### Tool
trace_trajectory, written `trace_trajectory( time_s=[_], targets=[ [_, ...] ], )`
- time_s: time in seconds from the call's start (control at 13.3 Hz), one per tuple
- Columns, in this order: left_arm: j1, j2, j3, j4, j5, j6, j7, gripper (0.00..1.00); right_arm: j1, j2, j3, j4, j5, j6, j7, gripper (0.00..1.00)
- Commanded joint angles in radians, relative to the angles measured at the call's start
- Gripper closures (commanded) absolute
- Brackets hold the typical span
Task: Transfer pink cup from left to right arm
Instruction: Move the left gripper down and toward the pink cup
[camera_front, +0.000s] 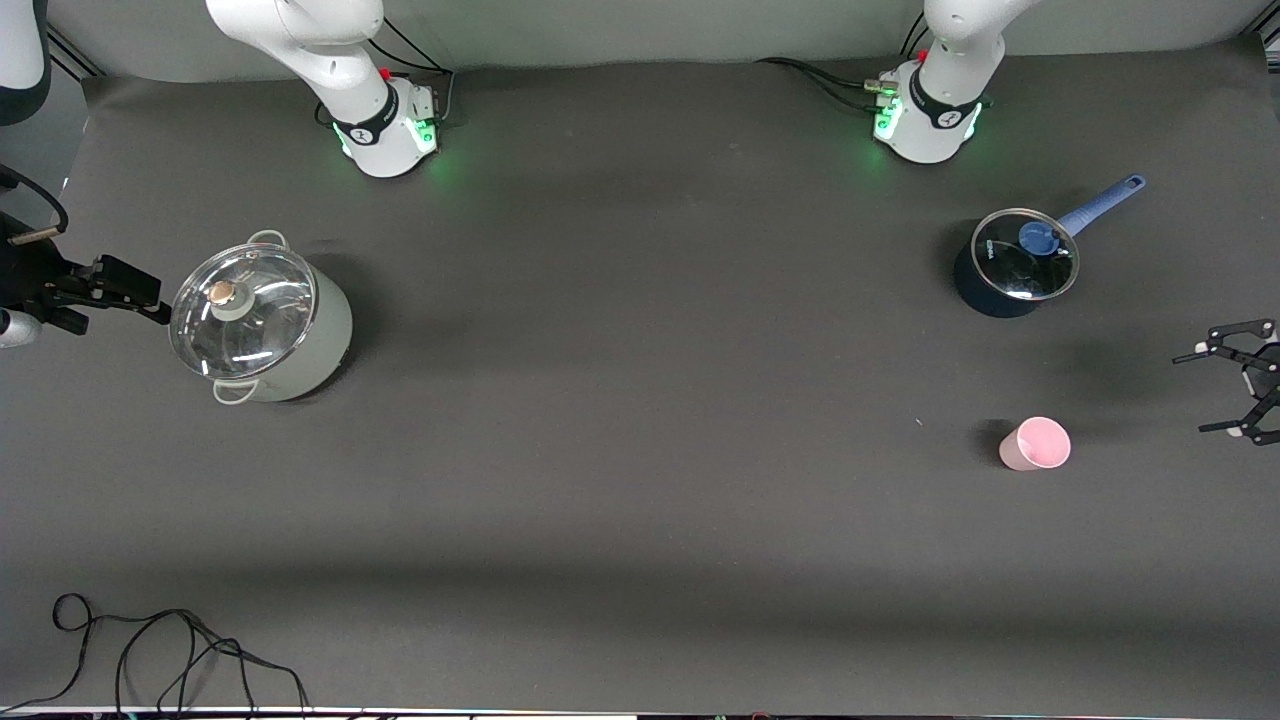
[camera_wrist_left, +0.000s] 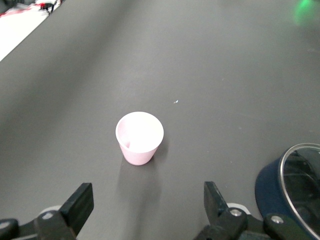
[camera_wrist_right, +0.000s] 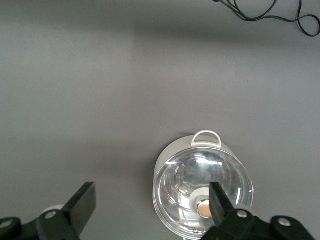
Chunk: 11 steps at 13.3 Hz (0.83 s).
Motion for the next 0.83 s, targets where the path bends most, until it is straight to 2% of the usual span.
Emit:
trace_trajectory(
  time_s=[0.0, 0.3, 0.75],
  targets=[
    [0.046, 0.149, -0.014, 0.097, -0.103, -0.089, 0.123, 0.01, -0.002, 0.002, 0.001, 0.014, -0.006, -0.012, -0.011, 0.0],
    [0.075, 0.286, -0.02, 0.109, -0.215, -0.129, 0.24, 0.01, -0.002, 0.001, 0.001, 0.014, -0.006, -0.012, -0.011, 0.0],
    [0.064, 0.422, -0.021, 0.141, -0.303, -0.114, 0.326, 0.01, -0.004, -0.001, -0.001, 0.015, -0.006, -0.014, -0.014, 0.0]
  ],
)
